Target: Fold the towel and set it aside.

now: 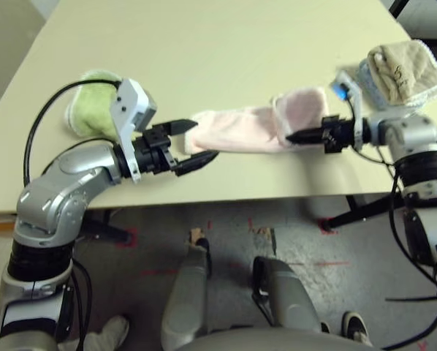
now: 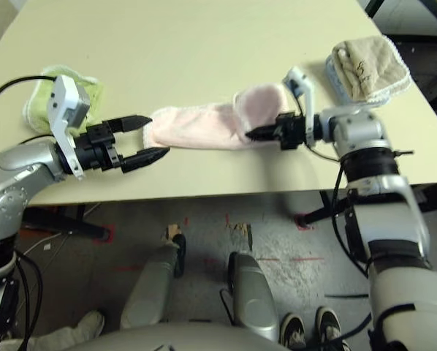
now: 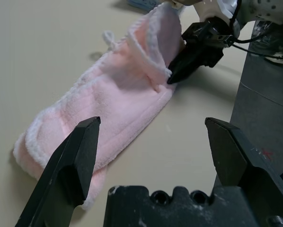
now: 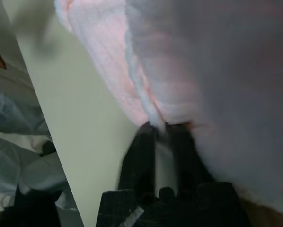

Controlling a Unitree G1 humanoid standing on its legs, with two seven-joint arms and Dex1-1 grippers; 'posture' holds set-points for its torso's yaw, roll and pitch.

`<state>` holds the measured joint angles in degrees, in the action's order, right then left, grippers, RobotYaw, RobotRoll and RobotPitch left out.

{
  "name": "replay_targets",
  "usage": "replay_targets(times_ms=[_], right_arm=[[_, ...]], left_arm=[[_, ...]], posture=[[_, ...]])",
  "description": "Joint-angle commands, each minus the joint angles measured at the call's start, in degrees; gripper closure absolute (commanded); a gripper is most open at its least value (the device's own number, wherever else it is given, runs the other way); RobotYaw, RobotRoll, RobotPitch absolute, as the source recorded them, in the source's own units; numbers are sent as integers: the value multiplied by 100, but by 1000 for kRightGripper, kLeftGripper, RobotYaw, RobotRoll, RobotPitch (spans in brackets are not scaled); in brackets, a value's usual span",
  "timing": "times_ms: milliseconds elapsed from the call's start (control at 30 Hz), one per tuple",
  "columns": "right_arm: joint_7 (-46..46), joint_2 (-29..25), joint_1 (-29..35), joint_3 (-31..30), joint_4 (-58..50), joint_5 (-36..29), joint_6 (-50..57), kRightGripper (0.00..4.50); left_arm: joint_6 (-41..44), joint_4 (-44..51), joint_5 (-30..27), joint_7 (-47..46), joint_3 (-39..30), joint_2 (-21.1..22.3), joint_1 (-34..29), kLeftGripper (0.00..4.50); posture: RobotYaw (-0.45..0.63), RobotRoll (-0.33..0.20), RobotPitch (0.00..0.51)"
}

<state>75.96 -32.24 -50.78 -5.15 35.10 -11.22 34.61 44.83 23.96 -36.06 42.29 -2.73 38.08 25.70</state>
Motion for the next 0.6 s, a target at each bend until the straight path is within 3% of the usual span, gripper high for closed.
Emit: replay_targets(times_ms=[33, 233, 400, 600], right_arm=[[195, -179, -39, 235, -43, -279, 33, 2320], [1212, -912, -527, 427, 153, -816, 675, 128], [1567, -1358, -877, 571, 540, -1137, 957, 34], [183, -1249, -1336, 1062, 1906, -762, -227, 34]], left_arm=[[27, 82, 25, -53, 160, -79, -20, 0], [31, -32, 98, -251, 290, -314, 173, 0], [-34, -215, 220, -317, 416, -459, 385, 0], [-147, -511, 412, -406, 610, -822, 729, 0]], posture=[[99, 0, 230], [99, 0, 226], [95, 0, 221], [89, 0, 215]])
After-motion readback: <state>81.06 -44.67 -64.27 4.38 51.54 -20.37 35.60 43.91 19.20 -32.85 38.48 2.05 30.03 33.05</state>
